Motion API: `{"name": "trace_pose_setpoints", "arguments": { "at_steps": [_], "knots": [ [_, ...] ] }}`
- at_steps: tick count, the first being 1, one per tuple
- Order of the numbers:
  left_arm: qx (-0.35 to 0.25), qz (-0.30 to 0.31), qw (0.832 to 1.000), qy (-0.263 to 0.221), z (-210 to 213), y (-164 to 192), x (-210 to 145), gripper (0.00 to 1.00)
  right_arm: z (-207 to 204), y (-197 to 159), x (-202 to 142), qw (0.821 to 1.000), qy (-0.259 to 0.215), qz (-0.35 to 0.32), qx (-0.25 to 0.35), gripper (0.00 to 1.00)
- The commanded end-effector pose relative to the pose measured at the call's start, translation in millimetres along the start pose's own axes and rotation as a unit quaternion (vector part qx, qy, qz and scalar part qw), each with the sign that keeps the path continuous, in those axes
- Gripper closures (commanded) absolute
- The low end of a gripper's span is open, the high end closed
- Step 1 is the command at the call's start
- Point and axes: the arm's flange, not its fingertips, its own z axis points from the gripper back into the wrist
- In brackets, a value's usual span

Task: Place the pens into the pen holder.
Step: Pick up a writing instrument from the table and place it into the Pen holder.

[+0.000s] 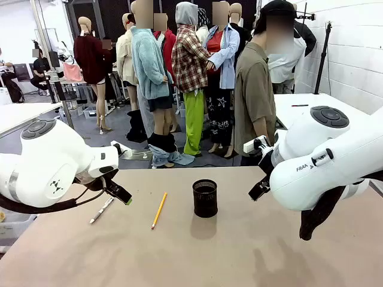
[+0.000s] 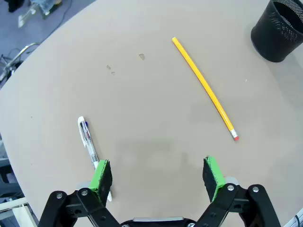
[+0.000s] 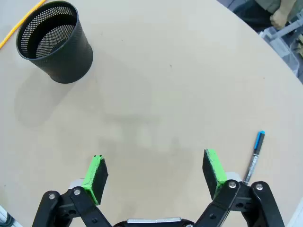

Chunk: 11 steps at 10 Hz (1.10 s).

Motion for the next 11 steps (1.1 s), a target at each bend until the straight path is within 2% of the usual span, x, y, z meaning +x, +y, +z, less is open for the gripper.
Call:
{"name": "trace_pose_setpoints", "arguments": {
  "at_steps": [1,9,11],
  "knots": [
    [0.000,0.000,1.000,0.000,0,0,0,0.00,0,0,0,1.000,0.000,0.000,0.000,0.00],
    [0.000,0.000,1.000,0.000,0,0,0,0.00,0,0,0,1.000,0.000,0.000,0.000,0.00],
    [0.000,0.000,1.000,0.000,0,0,0,0.00,-7,-40,-3,0.995,0.049,-0.066,-0.057,0.00]
  ]
}}
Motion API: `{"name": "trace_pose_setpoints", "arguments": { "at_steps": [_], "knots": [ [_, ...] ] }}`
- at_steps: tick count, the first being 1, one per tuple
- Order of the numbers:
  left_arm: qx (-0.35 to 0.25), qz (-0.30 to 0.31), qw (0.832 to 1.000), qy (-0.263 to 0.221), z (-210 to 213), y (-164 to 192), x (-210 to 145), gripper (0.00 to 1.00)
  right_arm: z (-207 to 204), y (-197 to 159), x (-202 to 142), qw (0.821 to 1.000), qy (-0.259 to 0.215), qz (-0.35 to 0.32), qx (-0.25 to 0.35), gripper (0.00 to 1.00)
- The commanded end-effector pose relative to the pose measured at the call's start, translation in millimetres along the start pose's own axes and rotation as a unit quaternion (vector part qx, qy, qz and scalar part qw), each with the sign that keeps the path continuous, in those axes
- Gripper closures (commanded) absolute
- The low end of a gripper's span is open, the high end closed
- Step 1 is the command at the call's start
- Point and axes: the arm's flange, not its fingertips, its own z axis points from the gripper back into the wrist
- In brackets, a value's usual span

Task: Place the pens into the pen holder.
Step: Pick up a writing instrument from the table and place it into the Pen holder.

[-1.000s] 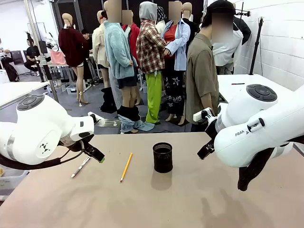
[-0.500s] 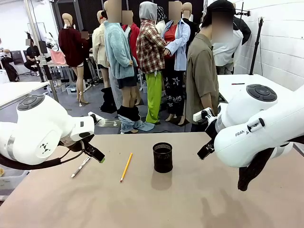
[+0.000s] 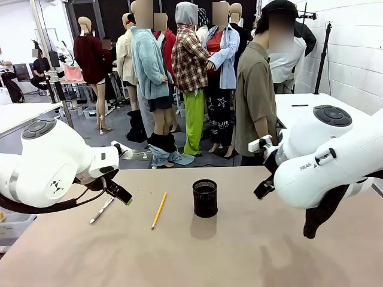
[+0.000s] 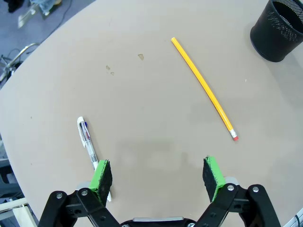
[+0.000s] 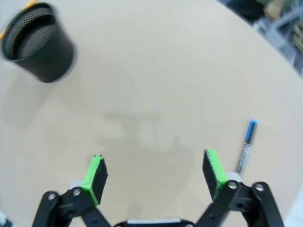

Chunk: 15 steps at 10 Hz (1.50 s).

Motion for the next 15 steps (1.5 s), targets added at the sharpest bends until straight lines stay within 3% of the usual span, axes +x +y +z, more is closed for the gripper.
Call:
{"name": "trace_pose_setpoints", "arguments": {
  "at_steps": [1,4,6,12,13,15],
  "knots": [
    [0.000,0.001,1.000,0.000,0,1,0,0.00,-13,-28,11,0.996,0.061,-0.050,-0.047,0.00],
    [0.000,0.001,1.000,0.000,0,1,0,0.00,-49,-93,26,0.984,0.135,-0.092,-0.076,0.00],
    [0.000,0.001,1.000,0.000,0,1,0,0.00,-73,-120,25,0.979,0.167,-0.101,-0.057,0.00],
    [0.000,0.001,1.000,0.000,0,1,0,0.00,-117,-144,14,0.966,0.225,-0.124,-0.029,0.00],
    [0.000,0.001,1.000,0.000,0,1,0,0.00,-118,-145,12,0.967,0.224,-0.116,-0.017,0.13],
    [0.000,0.001,1.000,0.000,0,1,0,0.00,-119,-146,9,0.964,0.241,-0.116,-0.001,0.52]
  ]
}}
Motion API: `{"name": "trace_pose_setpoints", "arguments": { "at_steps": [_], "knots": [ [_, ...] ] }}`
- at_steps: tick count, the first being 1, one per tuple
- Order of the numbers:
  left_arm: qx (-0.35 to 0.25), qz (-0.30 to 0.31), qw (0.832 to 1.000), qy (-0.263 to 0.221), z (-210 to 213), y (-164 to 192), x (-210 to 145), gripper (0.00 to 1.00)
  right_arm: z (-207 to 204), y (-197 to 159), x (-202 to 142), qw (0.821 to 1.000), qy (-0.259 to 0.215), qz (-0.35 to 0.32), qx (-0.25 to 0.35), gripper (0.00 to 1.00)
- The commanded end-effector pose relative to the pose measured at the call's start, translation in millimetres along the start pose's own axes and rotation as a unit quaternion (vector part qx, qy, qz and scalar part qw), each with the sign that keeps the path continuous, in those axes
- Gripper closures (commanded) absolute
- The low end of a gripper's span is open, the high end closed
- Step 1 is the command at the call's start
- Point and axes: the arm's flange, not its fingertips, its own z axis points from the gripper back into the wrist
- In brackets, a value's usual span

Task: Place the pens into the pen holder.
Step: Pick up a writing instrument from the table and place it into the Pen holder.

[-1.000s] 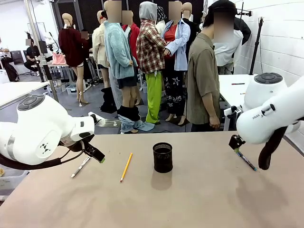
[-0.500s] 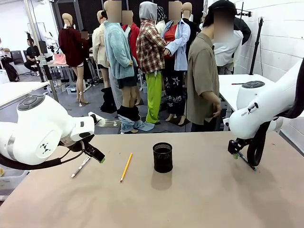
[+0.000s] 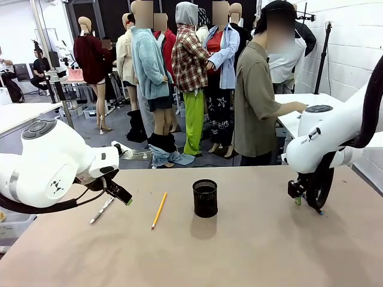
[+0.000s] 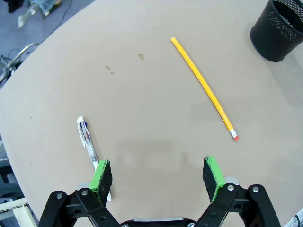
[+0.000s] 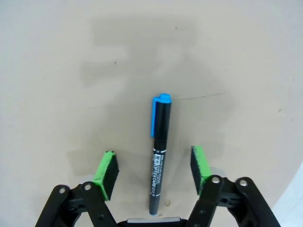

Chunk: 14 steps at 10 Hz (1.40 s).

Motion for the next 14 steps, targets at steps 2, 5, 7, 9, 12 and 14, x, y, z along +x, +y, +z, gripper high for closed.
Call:
{"name": "trace_pose_setpoints", "arguments": {
  "at_steps": [2,5,7,9,12,14],
  "knots": [
    [0.000,0.002,1.000,-0.001,1,1,0,0.00,-4,-6,4,0.999,0.029,0.016,0.018,0.91],
    [0.000,0.002,1.000,-0.001,1,1,0,0.00,-4,-5,7,0.998,0.043,0.042,0.031,1.00],
    [0.000,0.002,1.000,-0.001,1,1,0,0.00,2,-1,5,0.996,0.051,0.065,0.030,1.00],
    [0.000,0.002,1.000,-0.001,1,1,0,0.00,21,4,-2,0.993,0.039,0.106,0.029,1.00],
    [0.000,0.002,1.000,-0.001,1,1,0,0.00,66,28,-25,0.972,-0.037,0.211,0.098,1.00],
    [0.000,0.002,1.000,-0.001,1,1,0,0.00,103,47,-40,0.945,-0.110,0.267,0.154,1.00]
  ]
}}
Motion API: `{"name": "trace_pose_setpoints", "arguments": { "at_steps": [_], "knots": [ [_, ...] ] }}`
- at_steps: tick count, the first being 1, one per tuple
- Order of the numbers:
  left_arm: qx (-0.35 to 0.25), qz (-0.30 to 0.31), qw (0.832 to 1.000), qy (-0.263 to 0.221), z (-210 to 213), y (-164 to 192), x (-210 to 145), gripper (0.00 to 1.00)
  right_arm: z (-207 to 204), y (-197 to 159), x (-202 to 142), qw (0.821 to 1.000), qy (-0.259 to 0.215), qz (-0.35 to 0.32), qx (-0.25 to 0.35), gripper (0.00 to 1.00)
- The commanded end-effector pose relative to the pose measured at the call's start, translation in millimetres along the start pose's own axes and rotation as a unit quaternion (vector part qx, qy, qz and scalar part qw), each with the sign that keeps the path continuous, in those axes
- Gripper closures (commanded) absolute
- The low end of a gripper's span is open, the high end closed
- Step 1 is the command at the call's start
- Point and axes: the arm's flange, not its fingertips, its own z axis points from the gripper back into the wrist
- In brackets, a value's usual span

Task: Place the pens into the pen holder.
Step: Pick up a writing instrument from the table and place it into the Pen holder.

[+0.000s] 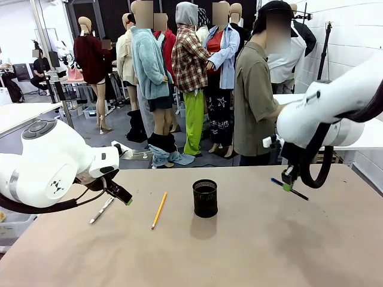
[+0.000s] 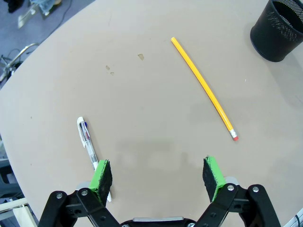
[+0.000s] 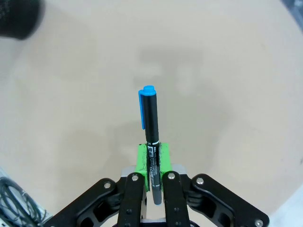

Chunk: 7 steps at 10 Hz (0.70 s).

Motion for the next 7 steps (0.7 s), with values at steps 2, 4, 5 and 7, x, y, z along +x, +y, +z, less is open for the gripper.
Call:
{"name": "trace_pose_setpoints", "arguments": {
  "at_steps": [2,4,5,7],
  "knots": [
    [0.000,0.002,1.000,-0.001,1,2,0,0.00,32,33,-5,0.974,-0.117,0.149,0.127,1.00],
    [0.000,0.002,1.000,-0.001,1,2,0,0.00,46,39,21,0.928,-0.226,0.216,0.204,1.00],
    [0.000,0.002,1.000,-0.001,1,2,0,0.00,47,41,34,0.904,-0.257,0.240,0.242,1.00],
    [0.000,0.002,1.000,-0.001,1,2,0,0.00,41,56,59,0.873,-0.301,0.264,0.279,1.00]
  ]
}}
